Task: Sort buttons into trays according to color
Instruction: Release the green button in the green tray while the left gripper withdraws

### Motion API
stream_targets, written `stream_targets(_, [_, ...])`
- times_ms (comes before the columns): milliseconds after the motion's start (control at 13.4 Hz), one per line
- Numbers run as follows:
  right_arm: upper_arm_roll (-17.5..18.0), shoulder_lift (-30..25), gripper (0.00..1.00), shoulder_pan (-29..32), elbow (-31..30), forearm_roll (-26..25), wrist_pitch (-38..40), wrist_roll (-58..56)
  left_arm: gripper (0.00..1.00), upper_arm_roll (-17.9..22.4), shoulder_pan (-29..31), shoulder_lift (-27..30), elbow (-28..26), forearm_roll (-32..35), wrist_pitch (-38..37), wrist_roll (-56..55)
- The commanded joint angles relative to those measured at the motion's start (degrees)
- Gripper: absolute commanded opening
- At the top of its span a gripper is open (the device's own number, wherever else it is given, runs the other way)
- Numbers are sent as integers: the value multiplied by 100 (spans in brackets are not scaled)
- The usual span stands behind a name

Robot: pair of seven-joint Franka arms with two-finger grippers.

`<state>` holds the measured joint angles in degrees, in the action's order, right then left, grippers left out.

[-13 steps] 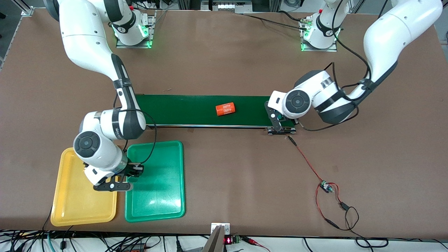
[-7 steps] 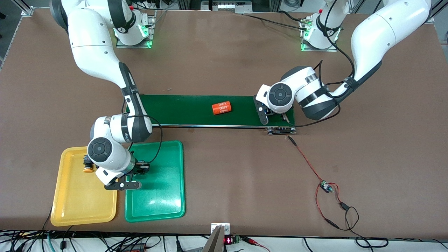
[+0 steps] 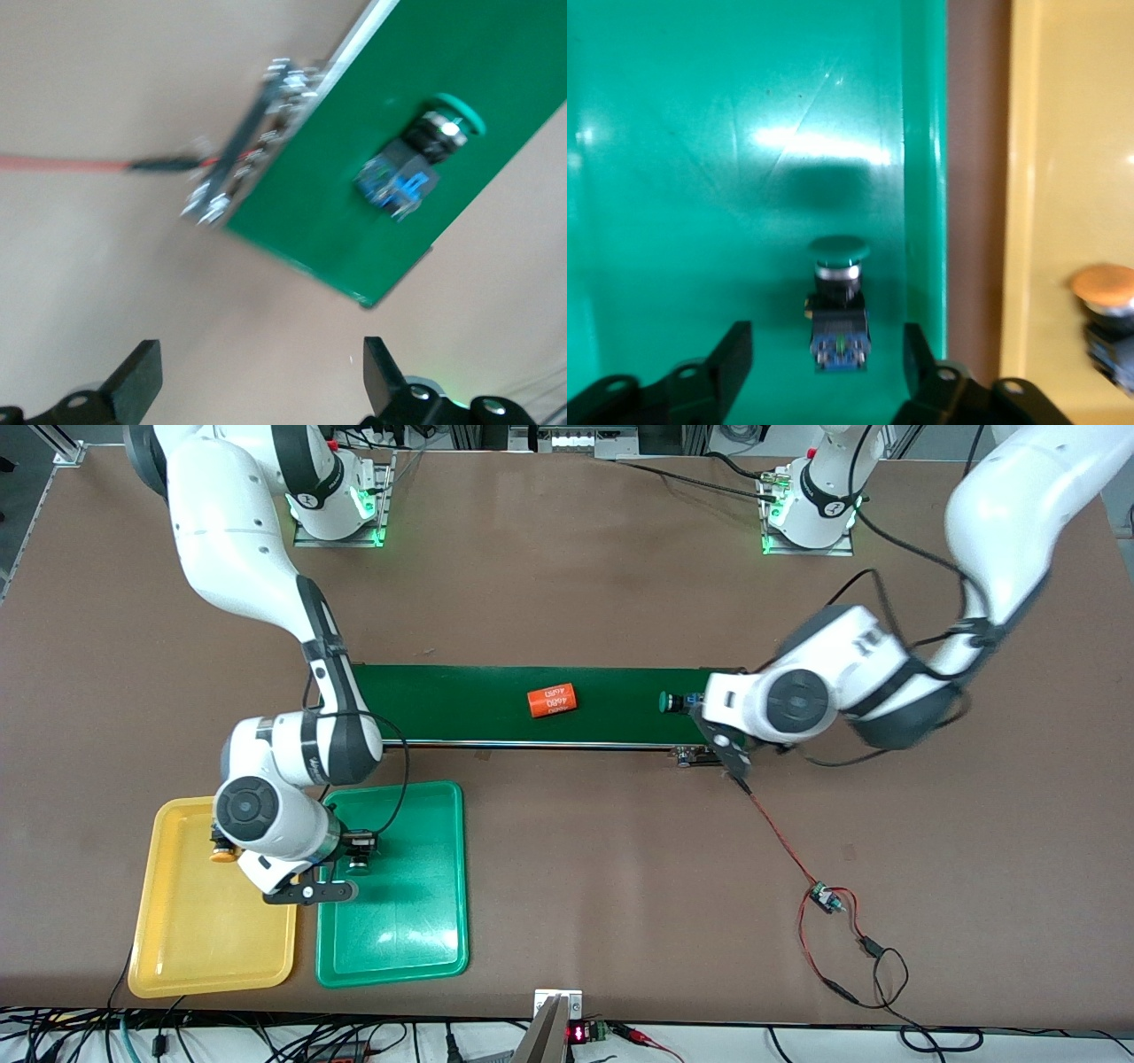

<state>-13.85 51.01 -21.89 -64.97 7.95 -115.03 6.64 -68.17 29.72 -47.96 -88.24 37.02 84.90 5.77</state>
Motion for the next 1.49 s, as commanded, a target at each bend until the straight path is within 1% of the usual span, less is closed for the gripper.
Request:
stream_targets(0, [-205, -555, 100, 0, -77, -13, 411, 101, 100, -4, -72, 59, 806, -177, -596, -549])
stream_targets(149, [-285, -907, 100, 79, -95, 5, 744, 319, 100, 5, -28, 68, 1141, -125, -852, -603])
stream_targets(298, [-372, -1232, 100, 132, -95, -13, 955, 338, 100, 40, -19, 68, 1396, -98, -905, -603])
stream_targets(372, [-538, -1364, 100, 132, -95, -22, 1078, 321, 100, 40, 24, 68, 1493, -107, -905, -603])
stream_targets(521, [-794, -1532, 100, 184, -95, 39, 1411, 259, 100, 49, 156, 68, 1887, -116, -914, -603])
stream_targets(595, [-812, -1637, 100, 211, -77, 14, 1614, 259, 100, 188, 200, 77, 2020, -133, -862, -612])
stream_targets(744, [-795, -1883, 100, 237, -86, -30, 1668, 259, 100, 348, 218, 173, 2283, -133, -871, -603])
stream_targets(818, [-795, -1910, 100, 203, -86, -57, 1668, 294, 100, 748, 70, 400, 2450, -177, -844, -612])
stream_targets(893, [-803, -1919, 100, 168, -86, -74, 1668, 294, 100, 1257, -236, 706, 2504, -308, -731, -612])
stream_targets(967, [-786, -1954, 100, 158, -95, -135, 1694, 320, 100, 1741, -378, 1023, 2487, -701, -547, -621])
stream_targets(1041, [-786, -1998, 100, 158, -103, -127, 1816, 347, 100, 2198, -414, 1357, 2383, -1235, -284, -621])
stream_targets(1116, [-769, -2007, 100, 150, -95, -118, 1922, 373, 100, 2786, -563, 1708, 2138, -1858, 32, -621])
stream_targets(1190, [-742, -2007, 100, 132, -95, -118, 1932, 373, 100, 3627, -843, 2103, 1840, -2569, 322, -621])
stream_targets(1264, [-733, -2007, 100, 97, -95, -110, 1941, 373, 100, 4305, -1159, 2316, 1724, -3247, 412, -621])
stream_targets(1339, [-733, -2007, 100, 36, -103, -110, 1949, 373, 100, 4947, -1466, 2466, 1635, -3697, 422, -621])
stream_targets(1413, [-733, -2007, 100, 9, -95, -110, 1958, 373, 100, 5336, -1669, 2659, 1469, -3910, 448, -612])
